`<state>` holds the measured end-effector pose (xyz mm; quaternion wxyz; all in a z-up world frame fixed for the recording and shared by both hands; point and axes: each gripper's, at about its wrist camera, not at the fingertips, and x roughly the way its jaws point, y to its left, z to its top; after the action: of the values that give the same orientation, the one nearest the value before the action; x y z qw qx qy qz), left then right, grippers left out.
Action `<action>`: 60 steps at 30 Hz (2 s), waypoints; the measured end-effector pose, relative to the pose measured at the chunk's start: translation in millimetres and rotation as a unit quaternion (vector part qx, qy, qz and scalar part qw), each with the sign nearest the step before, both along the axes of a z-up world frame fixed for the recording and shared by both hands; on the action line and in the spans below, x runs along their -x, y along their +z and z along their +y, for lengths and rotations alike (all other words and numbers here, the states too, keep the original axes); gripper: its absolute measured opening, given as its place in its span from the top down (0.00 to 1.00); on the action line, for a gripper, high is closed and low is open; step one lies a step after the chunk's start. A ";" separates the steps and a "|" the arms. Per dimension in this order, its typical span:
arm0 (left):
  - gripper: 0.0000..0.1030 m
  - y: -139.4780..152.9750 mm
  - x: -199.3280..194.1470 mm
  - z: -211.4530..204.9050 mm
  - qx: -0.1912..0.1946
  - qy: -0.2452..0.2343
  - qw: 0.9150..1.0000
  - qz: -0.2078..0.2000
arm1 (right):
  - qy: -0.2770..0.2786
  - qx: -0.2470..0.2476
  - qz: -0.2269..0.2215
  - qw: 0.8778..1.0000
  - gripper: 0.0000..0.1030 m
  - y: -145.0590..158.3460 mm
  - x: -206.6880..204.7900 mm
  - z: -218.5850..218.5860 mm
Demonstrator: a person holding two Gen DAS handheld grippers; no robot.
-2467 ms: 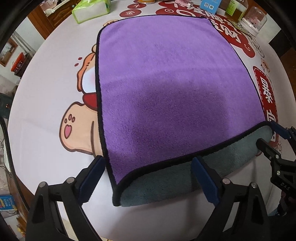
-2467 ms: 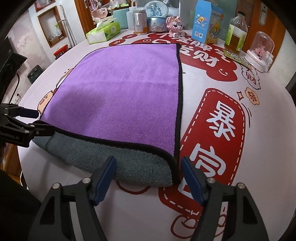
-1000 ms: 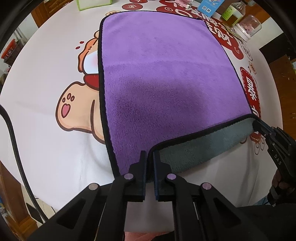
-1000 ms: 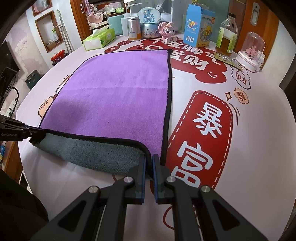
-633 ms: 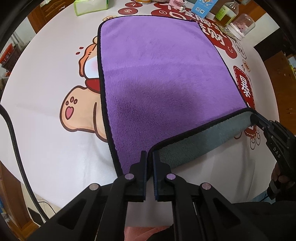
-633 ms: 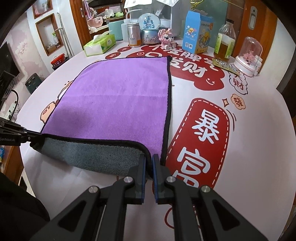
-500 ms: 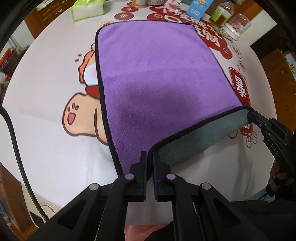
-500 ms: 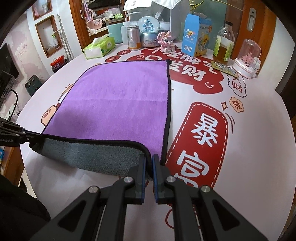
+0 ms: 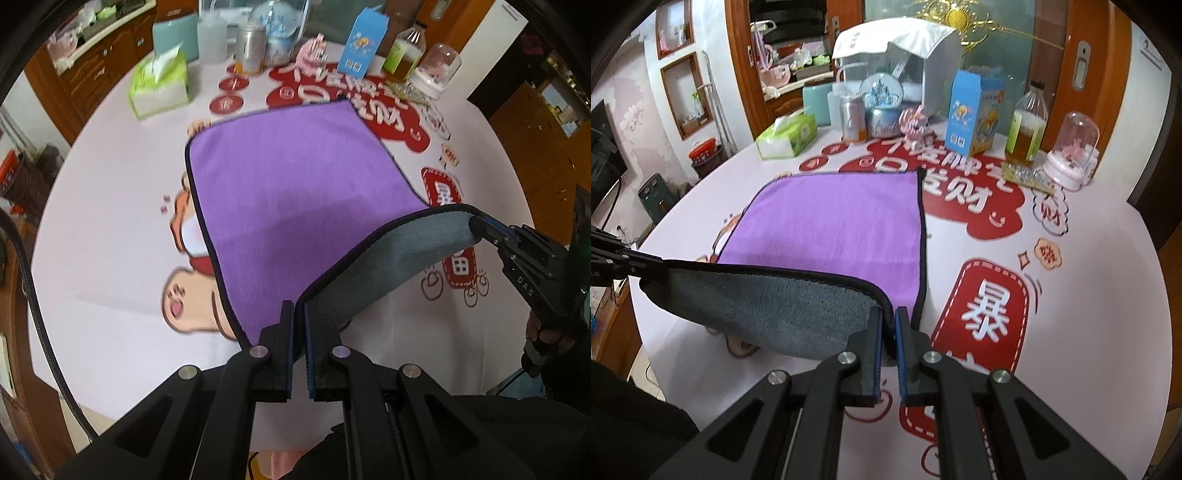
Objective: Fold towel
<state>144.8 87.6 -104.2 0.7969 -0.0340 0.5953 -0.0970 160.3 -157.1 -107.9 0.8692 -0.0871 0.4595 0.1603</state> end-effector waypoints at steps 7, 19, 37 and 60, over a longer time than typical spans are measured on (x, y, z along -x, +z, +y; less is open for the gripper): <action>0.97 29.9 -29.1 5.3 -0.016 -0.008 0.999 -0.044 | -0.013 -0.015 -0.038 0.999 0.94 19.3 -21.6 3.9; 0.97 51.9 -85.9 20.5 -0.031 0.011 0.992 -0.119 | -0.020 -0.014 -0.127 0.992 0.94 45.8 -87.3 24.6; 0.97 -7.8 -173.1 56.5 -0.033 0.078 0.986 -0.141 | -0.021 0.031 -0.178 0.983 0.94 -19.7 -150.6 66.0; 0.53 -41.1 -171.0 60.1 -0.037 0.107 0.987 -0.113 | -0.078 0.020 -0.149 0.985 0.38 -39.9 -157.1 58.5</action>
<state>315.8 147.7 -145.3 0.8655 -0.0563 0.4976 0.0077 317.3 -98.6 -147.9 0.9361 -0.0909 0.3330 0.0680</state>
